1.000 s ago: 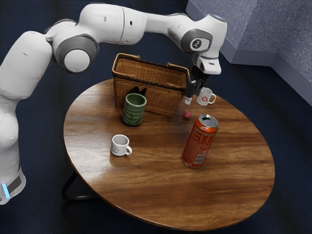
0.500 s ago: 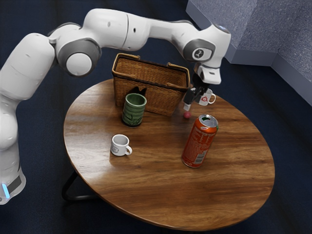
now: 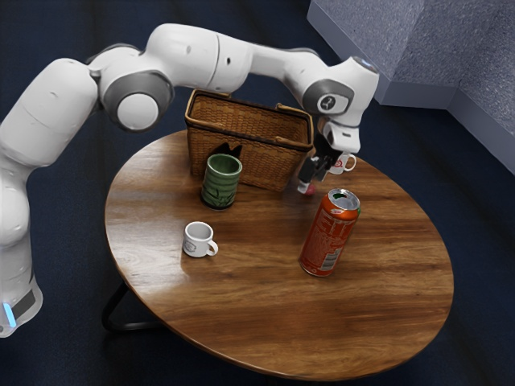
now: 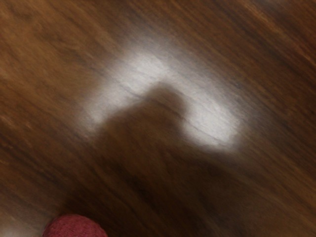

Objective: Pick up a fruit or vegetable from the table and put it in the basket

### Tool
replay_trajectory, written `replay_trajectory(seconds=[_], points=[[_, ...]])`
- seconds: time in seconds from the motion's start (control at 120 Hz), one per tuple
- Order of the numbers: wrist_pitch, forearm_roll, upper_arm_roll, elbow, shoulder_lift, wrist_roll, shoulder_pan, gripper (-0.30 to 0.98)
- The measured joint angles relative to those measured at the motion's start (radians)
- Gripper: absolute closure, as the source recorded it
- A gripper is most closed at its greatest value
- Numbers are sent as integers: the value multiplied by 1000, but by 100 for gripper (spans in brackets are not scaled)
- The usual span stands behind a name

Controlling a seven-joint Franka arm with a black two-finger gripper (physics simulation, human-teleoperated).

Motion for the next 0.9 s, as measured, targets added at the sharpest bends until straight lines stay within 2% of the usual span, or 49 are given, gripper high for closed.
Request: replay_trajectory(seconds=[0.9], points=[[18,-53,-13,6,27,-84,22,0]])
